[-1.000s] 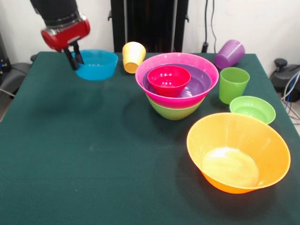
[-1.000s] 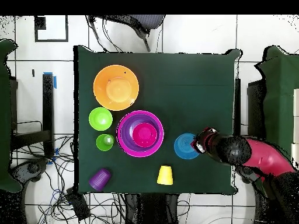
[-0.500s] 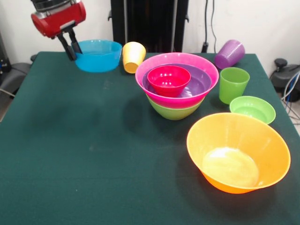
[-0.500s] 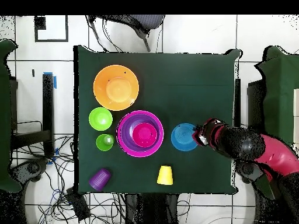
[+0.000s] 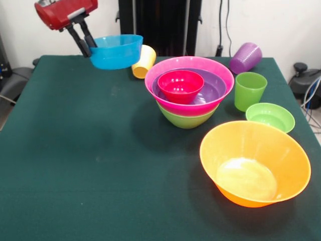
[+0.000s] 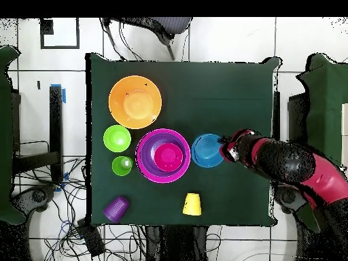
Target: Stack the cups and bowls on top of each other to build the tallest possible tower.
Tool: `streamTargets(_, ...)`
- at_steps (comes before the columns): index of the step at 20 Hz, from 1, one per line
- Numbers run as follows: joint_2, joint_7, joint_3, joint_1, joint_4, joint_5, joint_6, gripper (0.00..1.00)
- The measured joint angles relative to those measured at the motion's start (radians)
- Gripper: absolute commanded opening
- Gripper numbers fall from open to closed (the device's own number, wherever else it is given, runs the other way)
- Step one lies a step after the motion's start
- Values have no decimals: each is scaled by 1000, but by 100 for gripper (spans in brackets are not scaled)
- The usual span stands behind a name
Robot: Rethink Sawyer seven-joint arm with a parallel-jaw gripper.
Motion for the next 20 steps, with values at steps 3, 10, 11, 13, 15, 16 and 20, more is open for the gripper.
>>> streamTargets(3,0,0,8,5,5,3,-16,0)
streamTargets(10,3,0,4,39,6,2,-75,0)
streamTargets(11,6,0,-1,50,6,2,-88,0)
streamTargets(13,11,0,-11,71,6,2,-112,0)
streamTargets(15,14,0,-24,99,7,2,-140,0)
streamTargets(16,14,0,-28,110,7,2,-151,0)
streamTargets(20,10,0,-45,157,9,2,-184,0)
